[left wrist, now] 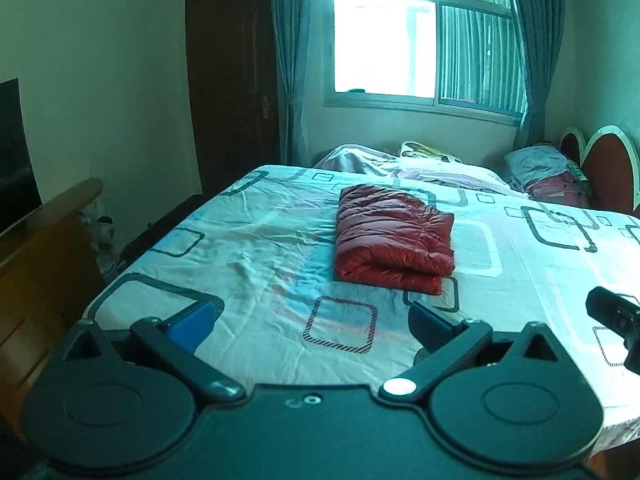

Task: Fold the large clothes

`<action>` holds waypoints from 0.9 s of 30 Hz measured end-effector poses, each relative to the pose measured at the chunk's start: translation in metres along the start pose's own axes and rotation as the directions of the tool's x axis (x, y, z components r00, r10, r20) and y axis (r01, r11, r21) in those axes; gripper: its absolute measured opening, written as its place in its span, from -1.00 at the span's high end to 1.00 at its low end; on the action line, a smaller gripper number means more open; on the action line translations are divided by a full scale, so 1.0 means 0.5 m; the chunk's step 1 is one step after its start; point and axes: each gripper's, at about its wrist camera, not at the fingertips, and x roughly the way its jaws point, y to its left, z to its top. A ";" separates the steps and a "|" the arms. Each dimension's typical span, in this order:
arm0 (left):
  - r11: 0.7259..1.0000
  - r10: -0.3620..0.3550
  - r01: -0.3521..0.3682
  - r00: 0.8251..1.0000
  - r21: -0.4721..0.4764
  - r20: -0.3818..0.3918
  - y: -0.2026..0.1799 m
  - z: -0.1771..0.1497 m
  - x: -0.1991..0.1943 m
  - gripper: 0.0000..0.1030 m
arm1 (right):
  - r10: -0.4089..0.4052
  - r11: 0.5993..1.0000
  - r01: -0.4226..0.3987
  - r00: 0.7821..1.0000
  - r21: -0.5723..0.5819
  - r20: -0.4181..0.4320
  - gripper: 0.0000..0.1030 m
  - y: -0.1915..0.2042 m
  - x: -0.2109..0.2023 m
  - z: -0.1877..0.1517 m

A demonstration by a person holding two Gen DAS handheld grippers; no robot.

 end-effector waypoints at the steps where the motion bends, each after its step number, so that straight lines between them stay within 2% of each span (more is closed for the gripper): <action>1: 1.000 -0.003 0.003 1.000 -0.002 0.000 -0.002 0.002 -0.001 -1.00 | 0.002 1.000 -0.002 1.000 0.004 0.003 -1.00 -0.002 0.000 0.001; 27: 1.000 0.013 -0.013 1.000 0.012 0.021 -0.025 0.006 -0.009 -1.00 | 0.009 1.000 -0.009 1.000 0.013 0.001 -1.00 -0.022 -0.002 0.003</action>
